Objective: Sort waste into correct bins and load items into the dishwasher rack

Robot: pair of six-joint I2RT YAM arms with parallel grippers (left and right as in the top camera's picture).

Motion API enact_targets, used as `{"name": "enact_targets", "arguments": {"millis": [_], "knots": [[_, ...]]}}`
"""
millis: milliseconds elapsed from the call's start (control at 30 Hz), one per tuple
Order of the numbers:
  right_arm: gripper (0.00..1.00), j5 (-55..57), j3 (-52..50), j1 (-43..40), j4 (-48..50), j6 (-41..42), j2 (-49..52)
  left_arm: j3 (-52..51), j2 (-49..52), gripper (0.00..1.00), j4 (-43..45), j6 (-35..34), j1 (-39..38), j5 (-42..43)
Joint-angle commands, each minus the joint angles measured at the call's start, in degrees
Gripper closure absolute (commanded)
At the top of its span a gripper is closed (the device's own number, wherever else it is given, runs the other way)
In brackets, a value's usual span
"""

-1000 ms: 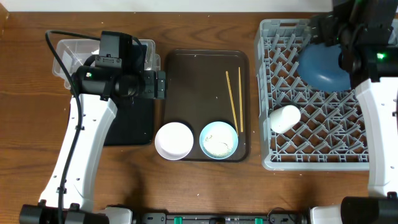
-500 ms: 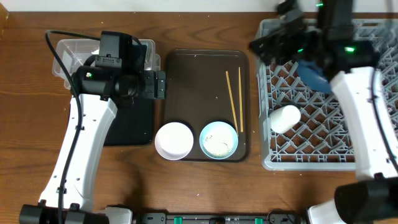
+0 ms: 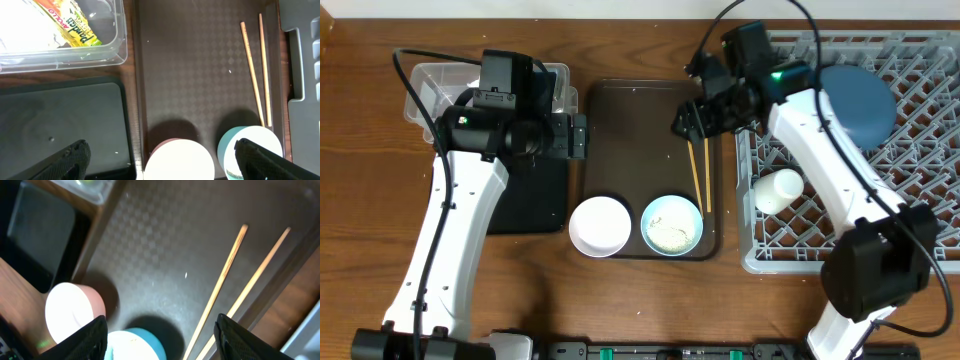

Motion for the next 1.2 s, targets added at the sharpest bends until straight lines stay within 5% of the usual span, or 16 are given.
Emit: {"name": "enact_targets", "arguments": {"millis": [0,267,567,700,1167], "knots": [[0.34,5.3,0.0,2.4,-1.9,4.7,1.4,0.4,0.3,0.05,-0.2,0.6,0.1,-0.7],[0.34,12.3,0.0,4.6,-6.5,9.3,1.8,0.4,0.3,0.05,-0.2,-0.3,0.1,0.2],[0.32,12.5,0.0,-1.1,-8.4,9.9,-1.0,0.3,0.9,0.05,0.1,-2.6,-1.6,12.0],[0.31,12.5,0.0,-4.7,-8.3,9.6,-4.8,-0.8,3.0,0.05,0.1,-3.2,-7.7,11.5],[0.29,15.8,0.0,-14.7,-9.4,8.8,-14.6,-0.8,20.7,0.12,9.0,-24.3,-30.5,-2.1]]}}
